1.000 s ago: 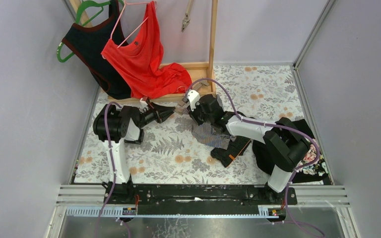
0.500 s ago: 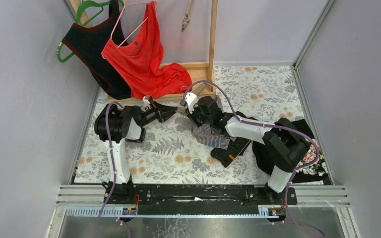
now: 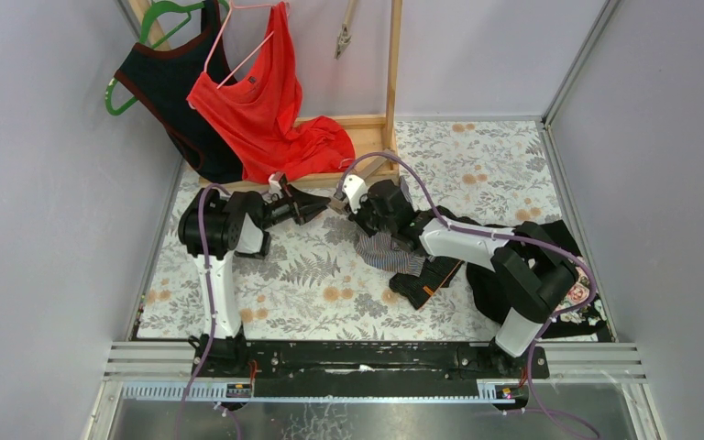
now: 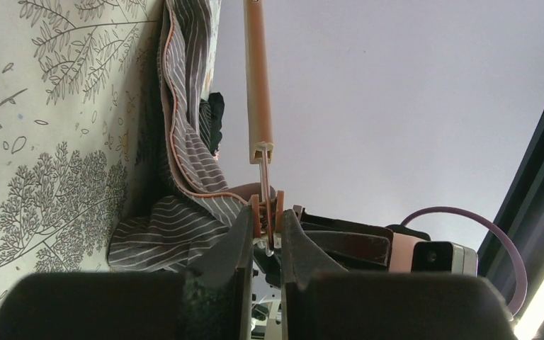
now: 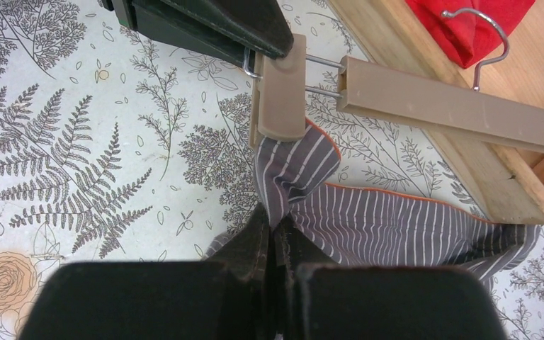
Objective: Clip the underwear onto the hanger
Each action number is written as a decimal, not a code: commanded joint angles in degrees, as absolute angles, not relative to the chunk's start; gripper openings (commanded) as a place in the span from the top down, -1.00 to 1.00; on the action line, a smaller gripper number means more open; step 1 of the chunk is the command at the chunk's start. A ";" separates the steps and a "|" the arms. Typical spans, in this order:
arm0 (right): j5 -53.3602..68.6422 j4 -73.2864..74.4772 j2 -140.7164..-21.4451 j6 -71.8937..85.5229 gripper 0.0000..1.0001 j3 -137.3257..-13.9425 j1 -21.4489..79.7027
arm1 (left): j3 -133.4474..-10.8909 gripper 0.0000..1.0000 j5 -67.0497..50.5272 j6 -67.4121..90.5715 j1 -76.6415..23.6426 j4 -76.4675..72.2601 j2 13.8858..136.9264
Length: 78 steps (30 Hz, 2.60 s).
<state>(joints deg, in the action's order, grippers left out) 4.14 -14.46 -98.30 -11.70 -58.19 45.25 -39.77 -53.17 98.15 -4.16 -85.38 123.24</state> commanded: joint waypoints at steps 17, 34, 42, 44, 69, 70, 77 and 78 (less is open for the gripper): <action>6.52 -13.06 -95.54 -15.10 1.00 -58.40 46.21 | -41.57 1.00 -58.52 98.26 -4.49 -90.62 124.61; 4.16 -10.19 -95.54 -18.09 1.00 -58.92 47.37 | -40.93 1.00 -60.19 97.53 -4.80 -90.70 124.99; 1.57 -10.87 -93.90 -19.47 1.00 -58.28 47.37 | -39.74 1.00 -60.50 96.99 -5.13 -90.98 124.43; 1.28 -10.98 -94.09 -19.79 1.00 -58.29 47.34 | -39.44 1.00 -60.53 96.88 -5.19 -90.97 124.20; 2.76 -8.18 -93.79 -22.30 1.00 -58.27 47.94 | -40.64 1.00 -60.24 97.70 -5.36 -91.32 125.19; 2.77 -8.10 -93.79 -22.34 1.00 -58.20 47.94 | -40.69 1.00 -60.29 97.81 -5.33 -91.32 125.23; 1.97 -7.86 -93.75 -23.30 1.00 -57.96 47.94 | -41.07 1.00 -60.47 98.00 -5.36 -91.42 125.46; 1.83 -7.94 -93.73 -23.89 1.00 -57.89 47.98 | -41.11 1.00 -60.56 98.04 -5.39 -91.53 125.43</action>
<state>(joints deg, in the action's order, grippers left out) 2.48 -7.94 -96.47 -22.11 -58.13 47.24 -40.12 -59.22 97.78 -5.17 -86.89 124.64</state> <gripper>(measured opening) 0.034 0.082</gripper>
